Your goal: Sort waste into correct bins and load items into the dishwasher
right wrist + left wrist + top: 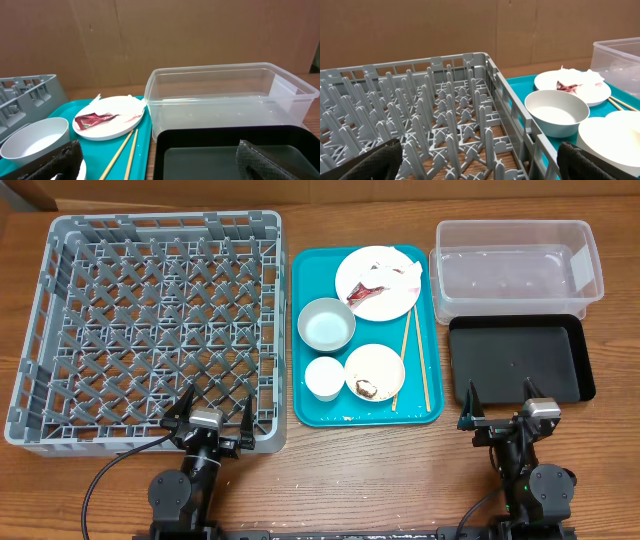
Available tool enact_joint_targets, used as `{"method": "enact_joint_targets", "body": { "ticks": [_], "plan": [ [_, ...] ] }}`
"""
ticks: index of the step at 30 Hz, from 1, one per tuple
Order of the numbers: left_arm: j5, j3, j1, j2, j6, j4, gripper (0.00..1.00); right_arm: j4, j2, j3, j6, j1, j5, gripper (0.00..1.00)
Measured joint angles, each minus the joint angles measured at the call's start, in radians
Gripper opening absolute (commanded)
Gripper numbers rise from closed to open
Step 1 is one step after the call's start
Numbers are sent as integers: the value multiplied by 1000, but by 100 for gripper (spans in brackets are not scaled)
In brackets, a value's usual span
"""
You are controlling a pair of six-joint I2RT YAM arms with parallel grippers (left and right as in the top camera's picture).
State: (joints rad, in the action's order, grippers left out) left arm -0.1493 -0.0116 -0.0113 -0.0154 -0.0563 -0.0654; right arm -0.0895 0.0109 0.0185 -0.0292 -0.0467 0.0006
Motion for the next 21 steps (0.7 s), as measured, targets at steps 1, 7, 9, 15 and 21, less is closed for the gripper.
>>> {"method": "enact_joint_targets", "body": {
  "ticks": [1,7,9,15,21],
  "plan": [
    [0,0,0,0,0,0,100,0,0,0,0,0,1,100],
    [0,0,0,0,0,0,100,21,0,0,0,0,-5,100],
    [0,0,0,0,0,0,100,23,0,0,1,0,-25,100],
    [0,0,0,0,0,0,100,24,0,0,1,0,-108,100],
    [0,0,0,0,0,0,100,-36,0,79,0,0,-146,100]
  ]
}}
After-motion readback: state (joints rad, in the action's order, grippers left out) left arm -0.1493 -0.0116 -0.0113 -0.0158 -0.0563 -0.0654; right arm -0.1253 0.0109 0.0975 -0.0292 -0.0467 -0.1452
